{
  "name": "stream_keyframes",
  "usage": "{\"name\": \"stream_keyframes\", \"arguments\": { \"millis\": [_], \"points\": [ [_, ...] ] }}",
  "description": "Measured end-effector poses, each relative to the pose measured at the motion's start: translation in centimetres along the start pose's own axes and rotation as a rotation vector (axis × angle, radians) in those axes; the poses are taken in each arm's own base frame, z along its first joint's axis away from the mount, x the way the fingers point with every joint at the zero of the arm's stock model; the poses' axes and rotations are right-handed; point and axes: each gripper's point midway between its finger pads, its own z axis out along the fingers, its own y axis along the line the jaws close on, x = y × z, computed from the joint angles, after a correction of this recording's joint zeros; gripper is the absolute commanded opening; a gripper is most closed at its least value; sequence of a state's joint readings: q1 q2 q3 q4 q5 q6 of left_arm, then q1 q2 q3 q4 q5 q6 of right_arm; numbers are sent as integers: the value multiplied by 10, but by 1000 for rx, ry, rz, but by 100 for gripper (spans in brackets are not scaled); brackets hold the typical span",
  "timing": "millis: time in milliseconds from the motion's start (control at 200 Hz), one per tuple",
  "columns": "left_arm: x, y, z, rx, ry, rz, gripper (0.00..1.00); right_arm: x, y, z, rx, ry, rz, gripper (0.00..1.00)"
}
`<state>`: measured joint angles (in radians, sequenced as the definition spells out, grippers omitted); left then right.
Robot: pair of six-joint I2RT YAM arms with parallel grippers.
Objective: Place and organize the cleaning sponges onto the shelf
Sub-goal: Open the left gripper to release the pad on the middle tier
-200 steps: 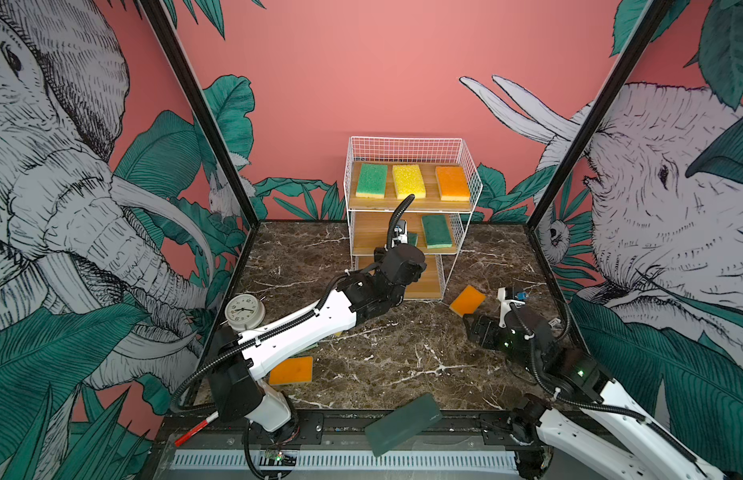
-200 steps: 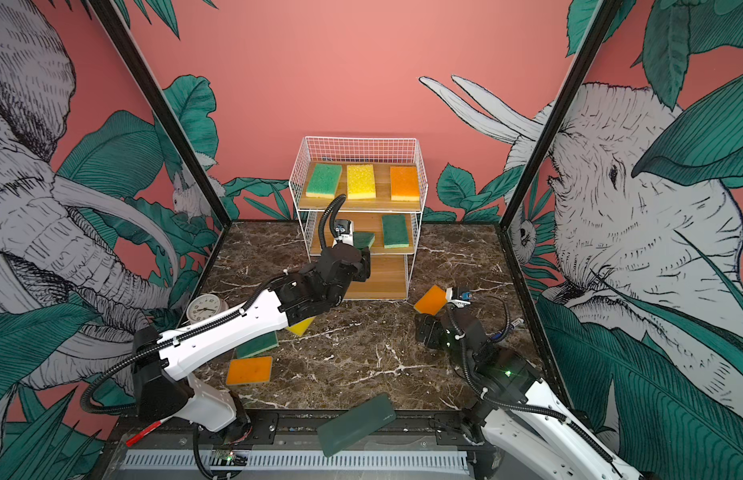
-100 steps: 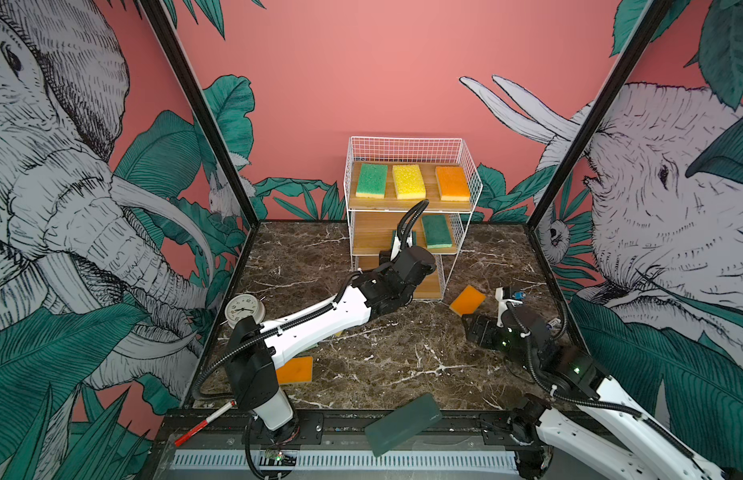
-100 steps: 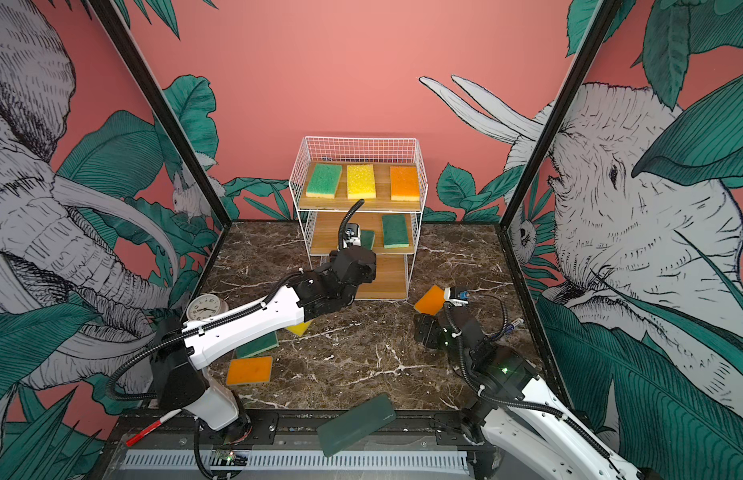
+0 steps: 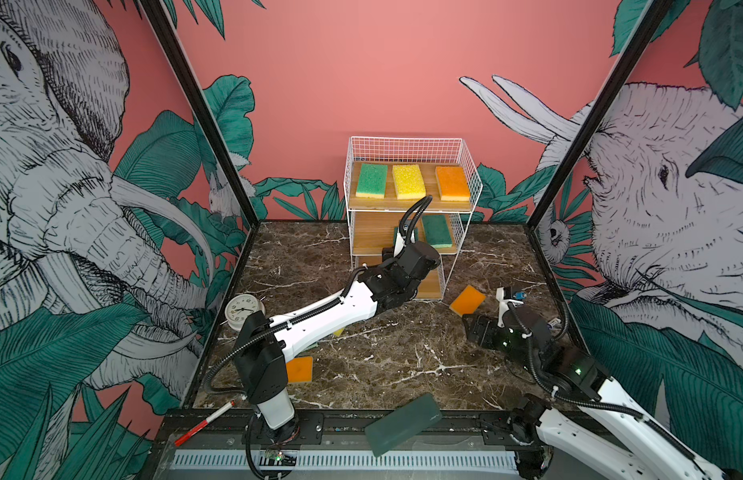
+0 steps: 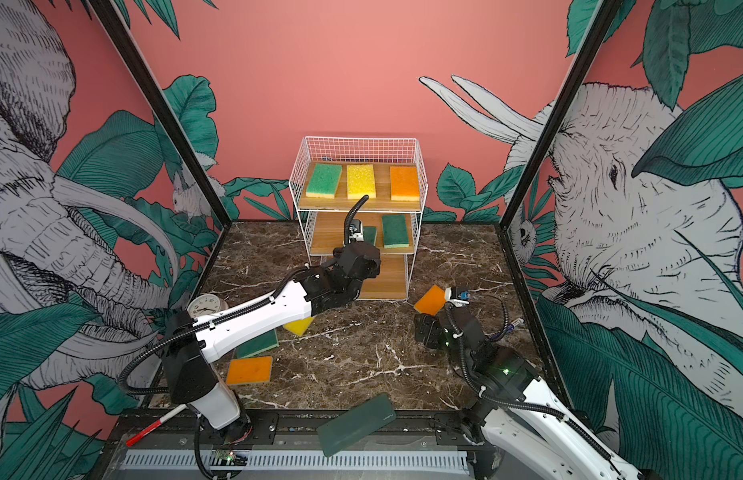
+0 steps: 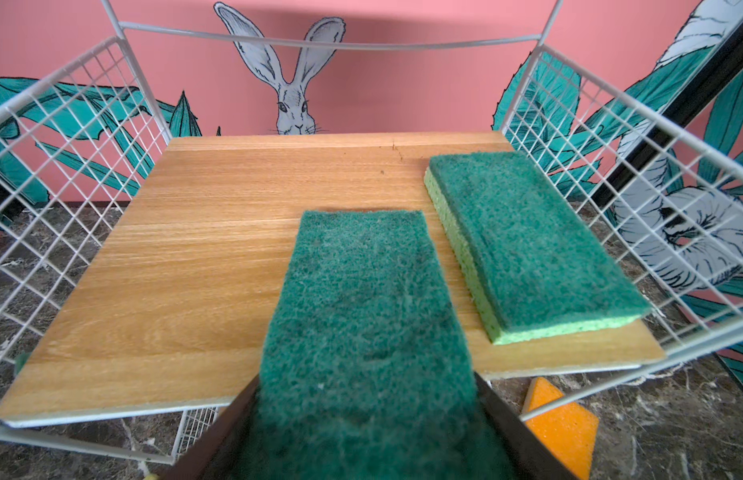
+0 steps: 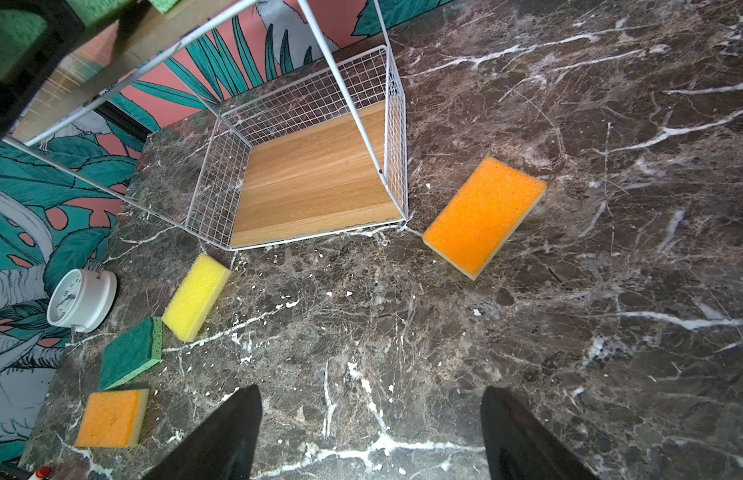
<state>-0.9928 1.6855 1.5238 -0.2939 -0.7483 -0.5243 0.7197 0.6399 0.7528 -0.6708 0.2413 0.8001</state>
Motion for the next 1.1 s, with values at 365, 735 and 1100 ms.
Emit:
{"name": "stream_keyframes", "arguments": {
  "millis": [365,735,1100],
  "points": [
    [0,1,11,-13,6,-36,75,-1,0,-1,-4,-4,2,85],
    [-3,-6,12,28,20,-52,83,0,0,-1,-3,-3,1,85],
    [-4,-12,10,67,31,-56,85,0,0,0,-1,-1,0,85]
  ]
}}
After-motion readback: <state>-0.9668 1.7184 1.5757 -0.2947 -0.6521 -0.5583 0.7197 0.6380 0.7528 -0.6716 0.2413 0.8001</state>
